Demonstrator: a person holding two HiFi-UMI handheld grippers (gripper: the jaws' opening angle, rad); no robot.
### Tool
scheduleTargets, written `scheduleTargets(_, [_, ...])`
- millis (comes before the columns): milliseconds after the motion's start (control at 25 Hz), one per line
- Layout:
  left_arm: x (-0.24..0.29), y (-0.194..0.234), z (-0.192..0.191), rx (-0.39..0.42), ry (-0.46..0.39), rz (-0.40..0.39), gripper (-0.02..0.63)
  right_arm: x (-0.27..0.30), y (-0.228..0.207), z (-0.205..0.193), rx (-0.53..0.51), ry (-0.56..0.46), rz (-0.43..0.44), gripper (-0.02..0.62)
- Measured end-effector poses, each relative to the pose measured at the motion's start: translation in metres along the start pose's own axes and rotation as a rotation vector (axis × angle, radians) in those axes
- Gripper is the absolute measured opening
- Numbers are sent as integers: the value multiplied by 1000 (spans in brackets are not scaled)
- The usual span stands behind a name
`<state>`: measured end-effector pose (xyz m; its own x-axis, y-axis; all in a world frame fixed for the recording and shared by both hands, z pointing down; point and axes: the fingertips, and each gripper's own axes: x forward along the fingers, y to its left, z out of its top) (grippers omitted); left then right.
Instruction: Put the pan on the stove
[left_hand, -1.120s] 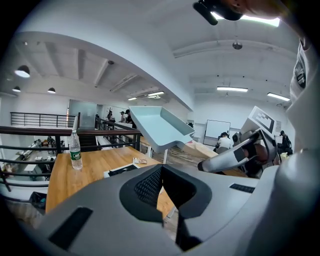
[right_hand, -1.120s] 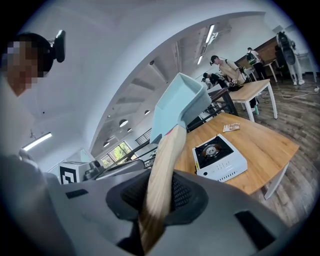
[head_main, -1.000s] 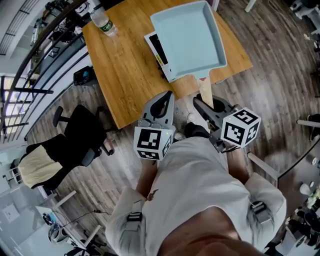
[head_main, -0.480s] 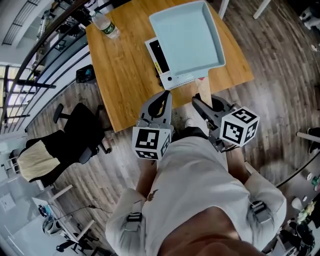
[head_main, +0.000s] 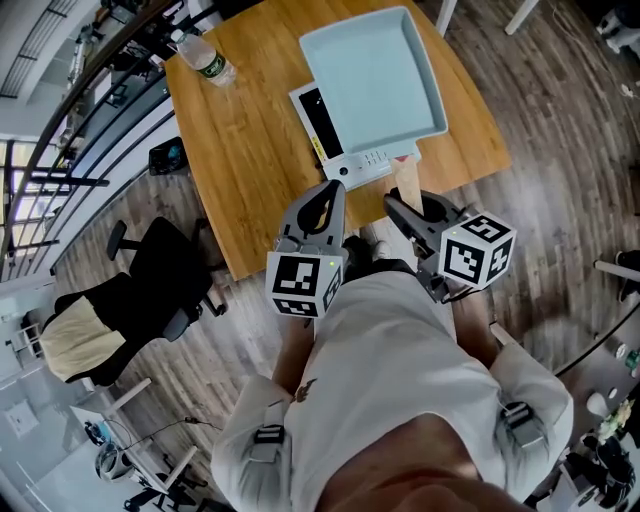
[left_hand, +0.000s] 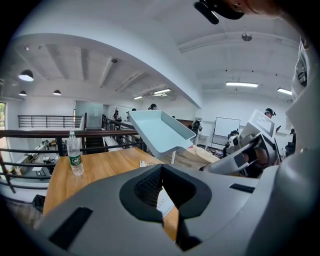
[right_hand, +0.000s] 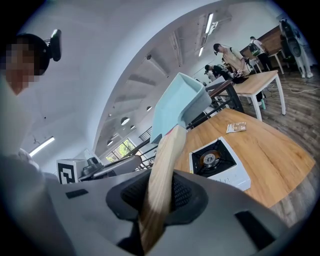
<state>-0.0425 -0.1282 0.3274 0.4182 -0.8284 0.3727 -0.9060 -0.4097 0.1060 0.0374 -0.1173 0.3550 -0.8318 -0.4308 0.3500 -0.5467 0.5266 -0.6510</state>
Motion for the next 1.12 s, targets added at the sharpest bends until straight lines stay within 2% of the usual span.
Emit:
scheduleTargets(560, [35, 47, 13, 8, 1, -100, 20, 46, -11, 16, 39, -4, -86, 78])
scheduleTargets(1120, [55, 75, -2, -33, 46, -164, 20, 83, -25, 6, 82, 32, -167, 78])
